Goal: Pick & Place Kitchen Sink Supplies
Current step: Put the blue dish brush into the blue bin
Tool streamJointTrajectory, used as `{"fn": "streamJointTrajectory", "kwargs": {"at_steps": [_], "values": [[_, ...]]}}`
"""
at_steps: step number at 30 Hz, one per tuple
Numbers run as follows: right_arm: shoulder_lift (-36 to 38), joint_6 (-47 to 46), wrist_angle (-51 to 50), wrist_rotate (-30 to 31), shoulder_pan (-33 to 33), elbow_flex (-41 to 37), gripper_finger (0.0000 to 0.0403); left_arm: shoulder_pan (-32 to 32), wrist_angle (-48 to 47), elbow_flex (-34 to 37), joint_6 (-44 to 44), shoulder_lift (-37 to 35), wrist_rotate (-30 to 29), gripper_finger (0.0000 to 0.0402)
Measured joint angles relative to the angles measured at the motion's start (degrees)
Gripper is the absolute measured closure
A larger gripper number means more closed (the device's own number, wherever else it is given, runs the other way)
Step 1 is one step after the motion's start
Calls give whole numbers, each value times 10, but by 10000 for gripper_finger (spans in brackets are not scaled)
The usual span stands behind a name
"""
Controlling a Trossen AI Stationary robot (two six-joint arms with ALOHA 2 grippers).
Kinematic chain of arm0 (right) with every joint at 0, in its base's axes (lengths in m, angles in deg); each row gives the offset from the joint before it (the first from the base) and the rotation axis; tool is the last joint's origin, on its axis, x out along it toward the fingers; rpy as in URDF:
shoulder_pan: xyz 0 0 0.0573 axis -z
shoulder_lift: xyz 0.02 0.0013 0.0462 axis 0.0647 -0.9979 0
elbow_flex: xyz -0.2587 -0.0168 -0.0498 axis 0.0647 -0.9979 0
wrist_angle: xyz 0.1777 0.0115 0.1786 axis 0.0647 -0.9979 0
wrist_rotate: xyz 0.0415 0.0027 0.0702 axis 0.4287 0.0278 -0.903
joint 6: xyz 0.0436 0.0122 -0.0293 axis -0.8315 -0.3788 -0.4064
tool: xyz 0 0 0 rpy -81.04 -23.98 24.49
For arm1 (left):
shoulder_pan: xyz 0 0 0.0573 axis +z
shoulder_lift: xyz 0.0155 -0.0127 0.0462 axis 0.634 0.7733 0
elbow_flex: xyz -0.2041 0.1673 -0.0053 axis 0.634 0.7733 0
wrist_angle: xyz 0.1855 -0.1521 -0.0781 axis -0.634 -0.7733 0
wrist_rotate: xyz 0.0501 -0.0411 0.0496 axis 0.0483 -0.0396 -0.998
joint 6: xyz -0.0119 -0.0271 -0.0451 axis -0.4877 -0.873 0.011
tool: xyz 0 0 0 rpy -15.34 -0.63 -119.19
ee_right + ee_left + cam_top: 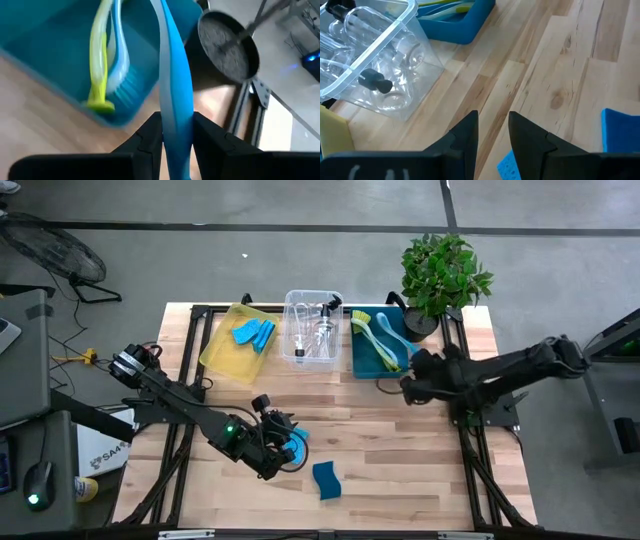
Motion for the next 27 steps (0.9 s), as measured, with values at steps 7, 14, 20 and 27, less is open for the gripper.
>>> {"fn": "streamJointTrajectory", "kwargs": {"at_steps": [7, 14, 20, 27], "values": [[-1, 113, 114, -9, 79, 0, 325, 0, 0, 0, 0, 0, 0, 298], [-2, 145, 146, -50, 129, 0, 325, 0, -1, 0, 0, 0, 1, 298], [-2, 168, 162, -59, 170, -1, 325, 0, -1, 0, 0, 0, 1, 298], [-2, 227, 298, -107, 208, -63, 325, 0, -1, 0, 0, 0, 1, 298]]}}
